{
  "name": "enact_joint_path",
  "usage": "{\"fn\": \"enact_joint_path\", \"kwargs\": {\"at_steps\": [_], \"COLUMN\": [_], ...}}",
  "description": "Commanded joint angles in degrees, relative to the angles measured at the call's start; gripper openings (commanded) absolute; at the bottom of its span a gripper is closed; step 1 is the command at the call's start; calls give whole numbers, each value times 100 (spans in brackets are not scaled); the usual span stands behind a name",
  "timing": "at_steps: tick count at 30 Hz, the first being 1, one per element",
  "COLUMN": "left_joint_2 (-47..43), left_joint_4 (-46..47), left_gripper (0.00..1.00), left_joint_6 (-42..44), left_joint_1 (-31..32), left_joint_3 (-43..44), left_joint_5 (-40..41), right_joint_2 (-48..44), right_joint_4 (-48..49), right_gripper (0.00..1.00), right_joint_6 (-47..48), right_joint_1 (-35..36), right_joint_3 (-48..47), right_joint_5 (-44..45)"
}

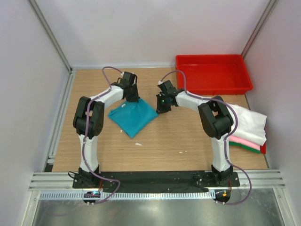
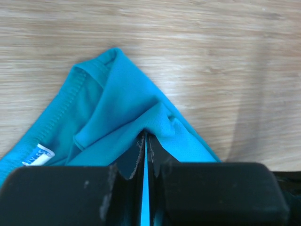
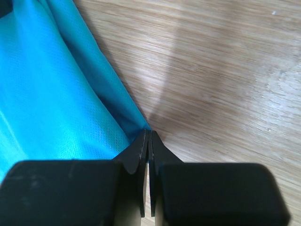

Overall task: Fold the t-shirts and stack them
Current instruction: Fold the tshirt

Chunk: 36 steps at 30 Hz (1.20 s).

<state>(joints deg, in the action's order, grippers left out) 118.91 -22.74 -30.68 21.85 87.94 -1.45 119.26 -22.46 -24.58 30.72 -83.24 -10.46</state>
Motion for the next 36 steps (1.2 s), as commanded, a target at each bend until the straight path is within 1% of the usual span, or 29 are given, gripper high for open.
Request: {"fn": "enact_joint_path", "kwargs": {"at_steps": [1, 8, 11, 14, 15, 18, 20, 22, 25, 26, 29, 31, 33, 34, 35, 36], "left_joint_2": [141, 343, 264, 115, 97, 141, 333, 527, 712, 686, 528, 440, 300, 82, -77, -227], "left_joint_4": [130, 156, 182, 191, 191, 191, 182, 60, -143, -125, 6, -98, -221, -257, -283, -379], "left_gripper": [4, 7, 12, 29, 44, 60, 62, 63, 63, 64, 69, 71, 76, 78, 79, 83], "left_joint_6": [150, 97, 123, 264, 334, 404, 562, 746, 800, 809, 914, 967, 1002, 1011, 1020, 1020], "left_joint_1": [-136, -233, -260, -268, -269, -321, -339, -339, -365, -357, -374, -400, -453, -505, -541, -567], "left_joint_3": [170, 267, 311, 338, 364, 452, 531, 749, 935, 909, 900, 988, 1102, 1128, 1137, 1138], "left_joint_5": [216, 181, 172, 181, 207, 312, 312, 391, 356, 348, 532, 602, 690, 769, 813, 883], "right_joint_2": [-52, -79, -96, -131, -131, -140, -149, -140, -131, -157, -201, -289, -473, -544, -631, -780], "right_joint_4": [57, 75, 66, 75, 84, 84, 92, 101, 66, 75, 31, -74, -267, -329, -425, -461], "right_gripper": [7, 5, 5, 5, 5, 5, 5, 5, 5, 5, 5, 5, 5, 6, 11, 15], "right_joint_6": [102, 94, 94, 76, 76, 67, 58, 76, 93, 85, 67, 67, 111, 120, 129, 181], "right_joint_1": [109, 171, 180, 197, 198, 224, 233, 250, 285, 294, 285, 294, 294, 286, 285, 294], "right_joint_3": [212, 265, 273, 282, 282, 256, 247, 247, 247, 264, 291, 177, -7, -86, -165, -323], "right_joint_5": [97, 132, 114, 114, 106, 88, 88, 53, 79, 88, 105, 140, 228, 255, 264, 264]}}
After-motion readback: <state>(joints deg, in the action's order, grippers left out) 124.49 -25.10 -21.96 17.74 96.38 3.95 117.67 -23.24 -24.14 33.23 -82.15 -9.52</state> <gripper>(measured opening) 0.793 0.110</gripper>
